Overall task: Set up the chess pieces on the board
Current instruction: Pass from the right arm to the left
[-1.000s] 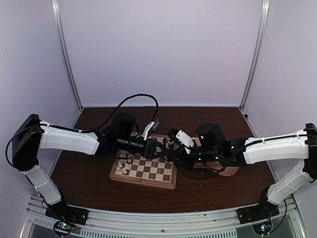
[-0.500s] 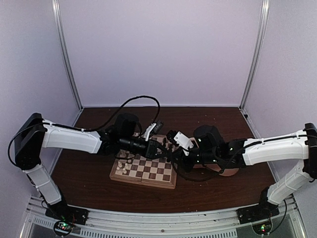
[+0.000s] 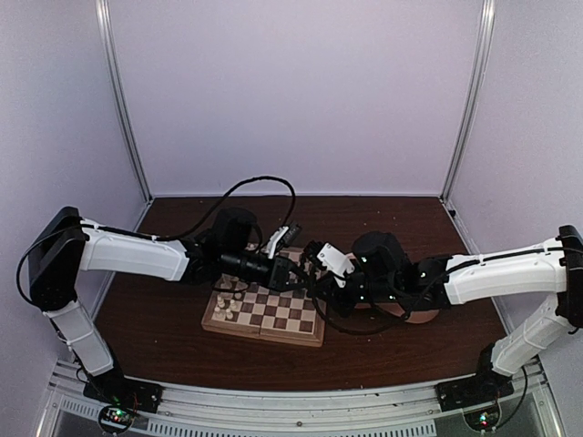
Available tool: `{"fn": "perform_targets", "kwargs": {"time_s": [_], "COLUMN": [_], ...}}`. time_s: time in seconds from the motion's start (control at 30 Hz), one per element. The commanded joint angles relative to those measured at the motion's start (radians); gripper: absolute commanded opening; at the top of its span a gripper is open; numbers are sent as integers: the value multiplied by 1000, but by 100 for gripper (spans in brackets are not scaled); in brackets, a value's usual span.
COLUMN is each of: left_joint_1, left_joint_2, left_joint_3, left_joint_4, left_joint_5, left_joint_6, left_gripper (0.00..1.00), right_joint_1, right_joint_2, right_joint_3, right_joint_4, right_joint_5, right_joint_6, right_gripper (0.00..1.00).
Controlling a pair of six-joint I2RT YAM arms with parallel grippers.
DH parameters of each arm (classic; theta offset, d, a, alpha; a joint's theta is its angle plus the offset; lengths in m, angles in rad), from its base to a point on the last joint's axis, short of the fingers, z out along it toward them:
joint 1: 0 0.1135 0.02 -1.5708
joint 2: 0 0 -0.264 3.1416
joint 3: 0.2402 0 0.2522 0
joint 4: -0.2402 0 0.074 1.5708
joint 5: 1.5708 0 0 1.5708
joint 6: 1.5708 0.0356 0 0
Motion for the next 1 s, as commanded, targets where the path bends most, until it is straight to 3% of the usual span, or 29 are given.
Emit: {"fn": "perform_targets", "kwargs": {"time_s": [0.0,0.1,0.2,0.4,0.5,0.7,0.97], "left_joint_1": [-3,-3,-2,-3,-2,12,33], "left_joint_2": [9,5,-1,-11,-19,-49,-126], "left_joint_3": [23,21,19,18,16,-16,-148], "left_joint_4": [29,26,22,16,17,79,323], "left_joint_5": [22,19,14,7,7,35,31], "left_joint_6": [3,7,16,25,29,8,-52], "left_gripper": [12,0,0,0,0,0,0], "right_joint_1": [9,9,9,9,9,8,3], "right_joint_2": [10,8,2,-22,-39,-95,-167], "right_joint_3": [30,27,21,0,-13,-62,-124], "right_joint_4": [8,10,15,38,54,105,181], "right_joint_5": [22,26,36,44,42,11,-47], "right_joint_6": [-8,-7,-7,4,9,22,40], "right_gripper": [13,17,22,44,51,52,48]}}
